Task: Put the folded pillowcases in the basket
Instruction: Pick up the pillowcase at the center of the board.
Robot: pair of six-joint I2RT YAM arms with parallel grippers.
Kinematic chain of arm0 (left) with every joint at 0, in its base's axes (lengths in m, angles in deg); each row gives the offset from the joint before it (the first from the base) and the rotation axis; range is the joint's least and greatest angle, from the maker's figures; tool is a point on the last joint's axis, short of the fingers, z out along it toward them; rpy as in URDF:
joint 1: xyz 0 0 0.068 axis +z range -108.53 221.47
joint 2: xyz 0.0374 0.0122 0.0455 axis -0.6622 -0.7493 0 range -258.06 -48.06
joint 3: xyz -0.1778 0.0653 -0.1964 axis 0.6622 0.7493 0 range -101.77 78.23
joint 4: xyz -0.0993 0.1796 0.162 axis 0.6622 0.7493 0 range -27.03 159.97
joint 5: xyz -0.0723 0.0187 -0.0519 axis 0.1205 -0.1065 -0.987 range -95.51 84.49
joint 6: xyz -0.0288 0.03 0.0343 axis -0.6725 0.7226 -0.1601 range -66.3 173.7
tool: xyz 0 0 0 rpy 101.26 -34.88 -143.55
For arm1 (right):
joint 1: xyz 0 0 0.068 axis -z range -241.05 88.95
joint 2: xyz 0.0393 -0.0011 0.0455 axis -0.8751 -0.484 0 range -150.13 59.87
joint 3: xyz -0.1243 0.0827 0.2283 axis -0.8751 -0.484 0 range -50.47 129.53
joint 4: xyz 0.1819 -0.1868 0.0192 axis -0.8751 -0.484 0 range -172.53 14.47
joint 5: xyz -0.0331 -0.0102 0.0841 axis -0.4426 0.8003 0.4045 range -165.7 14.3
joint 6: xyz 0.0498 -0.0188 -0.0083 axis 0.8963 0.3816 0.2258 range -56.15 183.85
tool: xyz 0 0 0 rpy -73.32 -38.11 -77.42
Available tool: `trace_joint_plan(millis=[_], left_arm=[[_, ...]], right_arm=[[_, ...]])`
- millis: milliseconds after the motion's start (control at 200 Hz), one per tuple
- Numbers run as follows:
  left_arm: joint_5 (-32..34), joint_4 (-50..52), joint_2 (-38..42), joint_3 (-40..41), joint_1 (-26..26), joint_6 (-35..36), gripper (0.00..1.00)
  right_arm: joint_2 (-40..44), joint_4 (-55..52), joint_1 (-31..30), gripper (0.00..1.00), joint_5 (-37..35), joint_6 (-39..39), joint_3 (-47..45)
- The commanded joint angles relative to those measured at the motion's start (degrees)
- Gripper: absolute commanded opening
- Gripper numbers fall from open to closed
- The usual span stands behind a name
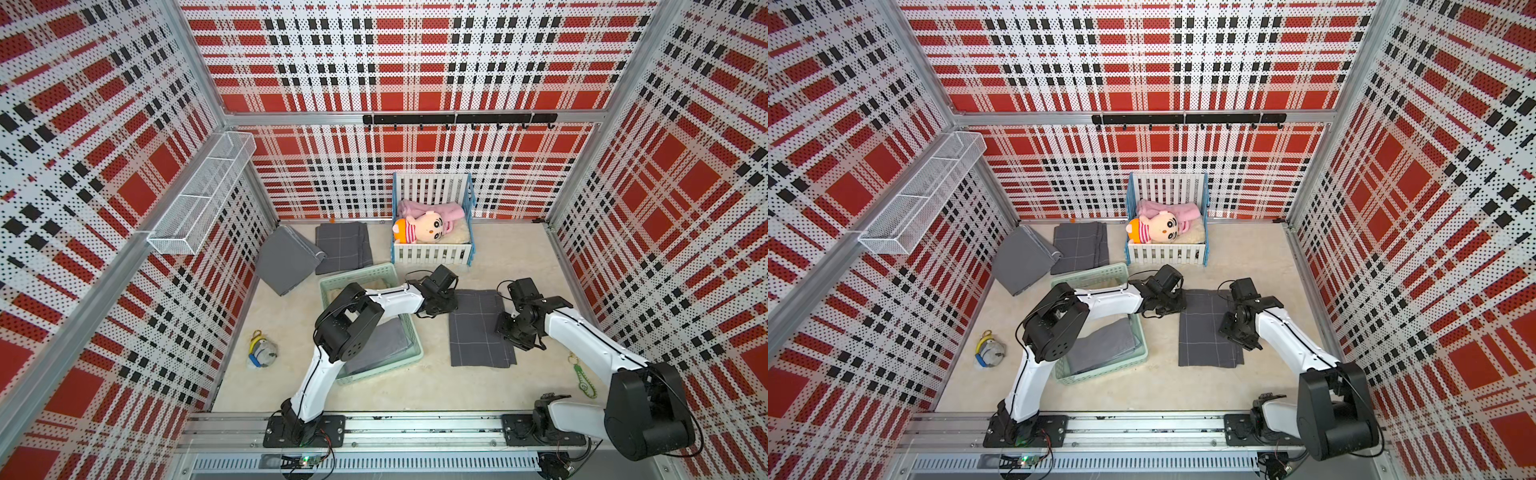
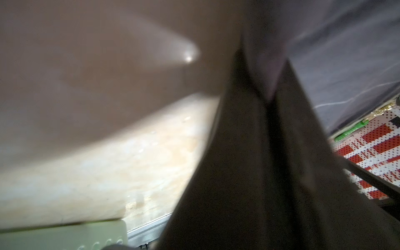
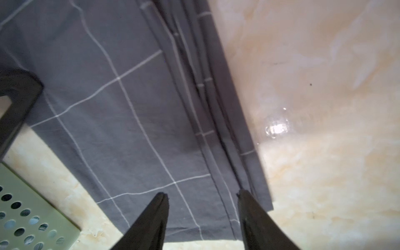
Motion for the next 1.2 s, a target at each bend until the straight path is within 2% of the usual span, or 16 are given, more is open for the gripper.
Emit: trace_joint_plan(millis=[0,170,250,401,461,551,596,791,897,1017,1192], left_arm=[[2.3,1.0,3.1,1.4,1.8,1.1,0.0],[0.9,1.0,2.0,0.4,1.7,1.9,0.0],[0.9,1.0,1.5,-0.1,1.2,1.6,0.0],[1.4,1.0,1.4,0.2,0.5,0.8,0.0],[1.6,1.0,1.7,0.4,0.3,0.7,0.0],[1.9,1.0,2.6,0.5,0.0,0.5,0.0],[2.1,1.0,3.3,0.4,-0.2,0.4,0.0],[3.5,1.1,8.9,-1.7,-2.1,1.0,0.0],[5.3,1.6,13.3,-2.7,-3.8,1.4,0.0],[8.9,4.4,19.2,-1.9,-4.6,1.4,0.0],[14.0,7.6,30.4,5.0,-2.6,-0.9,0.0]], right_arm=[[-0.3,0.7,0.5,0.61,-1.4,-1.2,-1.4],[-4.1,5.4,0.5,0.62,-0.1,-2.9,-3.3],[-8.3,7.5,0.3,0.62,3.4,-4.5,-4.0],[-10.0,11.1,-2.0,0.57,6.0,-3.8,-6.9],[-10.0,11.6,-2.2,0.45,6.6,-3.3,-7.7],[-9.4,11.4,-2.4,0.12,7.1,-3.1,-8.0],[-8.5,11.1,-2.4,0.0,6.9,-3.1,-7.9],[-0.3,7.9,-3.0,0.0,6.7,-1.8,-2.8],[3.0,5.3,-5.7,0.0,5.9,-0.3,2.4],[2.5,2.4,-10.1,0.0,4.5,0.8,9.7],[-0.4,1.1,-15.5,0.0,4.8,1.2,20.7]])
